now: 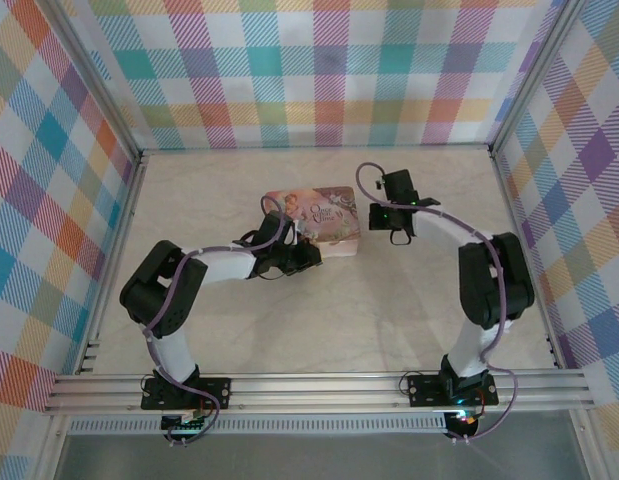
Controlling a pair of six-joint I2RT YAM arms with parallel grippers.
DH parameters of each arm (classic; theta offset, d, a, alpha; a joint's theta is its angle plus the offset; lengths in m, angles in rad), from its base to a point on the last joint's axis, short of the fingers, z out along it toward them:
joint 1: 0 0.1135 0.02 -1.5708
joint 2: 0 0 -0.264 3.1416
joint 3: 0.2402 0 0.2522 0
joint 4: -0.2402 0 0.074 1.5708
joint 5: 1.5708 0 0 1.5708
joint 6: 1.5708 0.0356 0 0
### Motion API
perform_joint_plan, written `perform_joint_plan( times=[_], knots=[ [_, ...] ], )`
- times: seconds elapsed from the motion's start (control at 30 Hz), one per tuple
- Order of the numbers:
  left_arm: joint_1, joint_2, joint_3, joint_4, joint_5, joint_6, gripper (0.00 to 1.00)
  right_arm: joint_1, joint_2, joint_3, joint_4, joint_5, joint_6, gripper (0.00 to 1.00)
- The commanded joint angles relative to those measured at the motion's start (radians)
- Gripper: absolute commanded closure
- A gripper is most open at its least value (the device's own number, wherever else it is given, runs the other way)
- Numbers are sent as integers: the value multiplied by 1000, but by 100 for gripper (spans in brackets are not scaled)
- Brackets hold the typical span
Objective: Unlock the padlock with the key
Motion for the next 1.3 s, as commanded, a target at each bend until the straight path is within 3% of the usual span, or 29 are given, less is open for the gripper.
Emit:
perform_joint_plan(
  times=[0.0,0.2,0.67,1.27],
  knots=[
    [-23,-28,34,-103,30,-81,95,-15,-79,-51,-11,5,27,100],
    [-44,-20,68,-117,21,-106,95,-16,-244,-172,4,-52,60,100],
    [-70,-3,139,-91,39,-184,95,-16,-684,-444,19,-385,196,100],
    [-70,-11,208,-96,67,-219,95,-10,-914,-616,170,-576,489,100]
  ],
)
